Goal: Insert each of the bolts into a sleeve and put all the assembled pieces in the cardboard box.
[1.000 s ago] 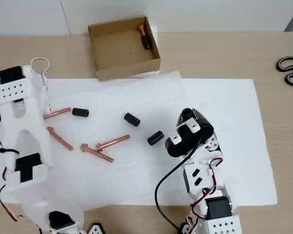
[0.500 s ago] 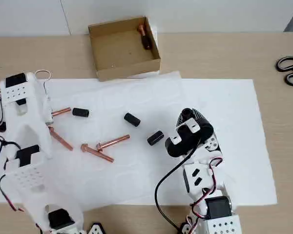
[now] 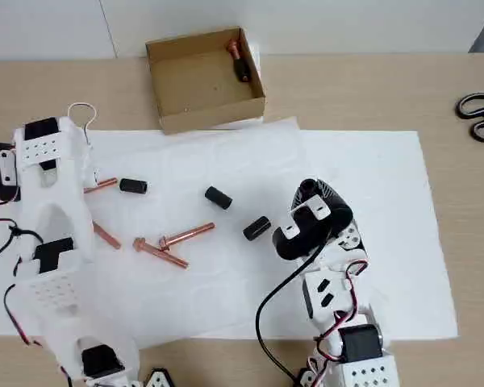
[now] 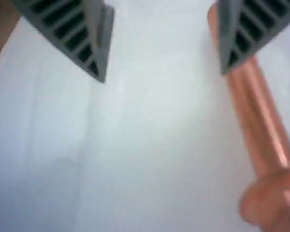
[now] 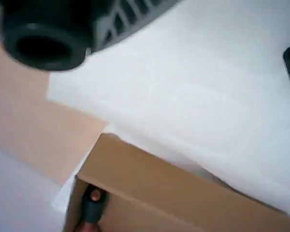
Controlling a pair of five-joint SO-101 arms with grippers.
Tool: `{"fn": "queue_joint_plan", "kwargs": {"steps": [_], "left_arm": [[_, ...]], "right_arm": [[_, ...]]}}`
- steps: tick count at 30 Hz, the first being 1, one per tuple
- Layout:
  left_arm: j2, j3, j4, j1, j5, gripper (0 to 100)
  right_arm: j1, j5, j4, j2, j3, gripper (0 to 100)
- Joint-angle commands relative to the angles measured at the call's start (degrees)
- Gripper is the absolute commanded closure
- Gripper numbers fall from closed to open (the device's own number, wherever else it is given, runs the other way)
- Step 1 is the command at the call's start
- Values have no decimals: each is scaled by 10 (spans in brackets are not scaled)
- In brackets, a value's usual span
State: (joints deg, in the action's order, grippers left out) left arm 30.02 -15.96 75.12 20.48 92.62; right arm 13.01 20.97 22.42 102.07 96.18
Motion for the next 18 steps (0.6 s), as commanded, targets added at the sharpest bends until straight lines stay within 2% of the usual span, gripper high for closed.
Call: {"fn": "queue_joint_plan", "kwargs": {"steps": [1,10,18], "left_arm": [[-3,-1,22,-9,3,855],[3,0,38,-8,3,855],[80,-5,56,-7,21,855]], "right_arm": [[2,2,1,9,1,995],[2,2,1,9,3,995],[2,2,1,9,1,995]]}}
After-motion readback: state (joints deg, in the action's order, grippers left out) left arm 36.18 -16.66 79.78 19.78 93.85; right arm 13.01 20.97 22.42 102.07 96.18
